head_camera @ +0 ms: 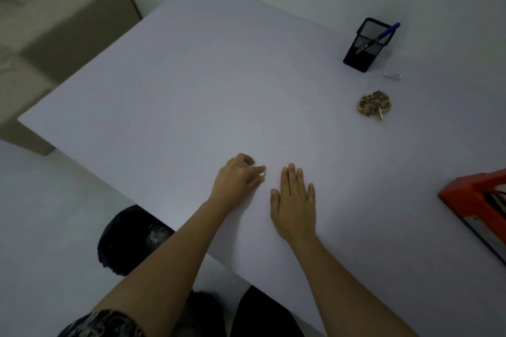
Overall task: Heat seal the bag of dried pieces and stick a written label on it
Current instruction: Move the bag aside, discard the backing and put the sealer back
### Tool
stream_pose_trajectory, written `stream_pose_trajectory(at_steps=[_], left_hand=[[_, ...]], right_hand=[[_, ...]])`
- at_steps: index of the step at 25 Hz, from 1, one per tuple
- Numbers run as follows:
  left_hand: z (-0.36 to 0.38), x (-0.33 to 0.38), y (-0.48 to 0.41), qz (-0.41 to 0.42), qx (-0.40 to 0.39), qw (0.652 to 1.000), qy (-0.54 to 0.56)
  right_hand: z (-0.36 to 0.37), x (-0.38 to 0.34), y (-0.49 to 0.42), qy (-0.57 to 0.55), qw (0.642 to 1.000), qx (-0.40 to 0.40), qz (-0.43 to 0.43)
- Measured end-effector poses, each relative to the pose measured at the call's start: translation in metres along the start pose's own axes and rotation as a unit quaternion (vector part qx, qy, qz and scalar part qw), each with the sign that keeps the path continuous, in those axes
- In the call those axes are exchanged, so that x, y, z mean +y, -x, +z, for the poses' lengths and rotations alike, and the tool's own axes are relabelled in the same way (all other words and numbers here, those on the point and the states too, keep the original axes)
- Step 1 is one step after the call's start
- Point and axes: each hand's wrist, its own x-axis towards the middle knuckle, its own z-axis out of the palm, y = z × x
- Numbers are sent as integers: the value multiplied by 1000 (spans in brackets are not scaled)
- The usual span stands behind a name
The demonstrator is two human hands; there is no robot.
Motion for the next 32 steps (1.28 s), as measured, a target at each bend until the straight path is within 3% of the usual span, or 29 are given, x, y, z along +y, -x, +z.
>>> stream_pose_trajectory(at_steps=[3,7,15,19,23,26,32], left_hand=[[-8,1,7,-55,36,988,143],[-38,-13,38,-203,75,913,345],[-129,-126,150,-327,220,795,462],[-146,-197,207,-414,251,740,467],[-97,-278,248,-528,213,703,426],[-42,-335,262,-586,213,677,392],[98,-448,282,-621,175,705,293]], right_hand=[[0,-4,0,-9,1000,6,-3],[-2,-44,5,-67,997,20,-24],[33,-225,51,-196,970,4,-143],[75,-298,75,-247,948,-33,-199],[151,-318,77,-283,944,-114,-128],[227,-313,58,-235,952,-170,-95],[407,-290,30,-143,949,-280,-21]])
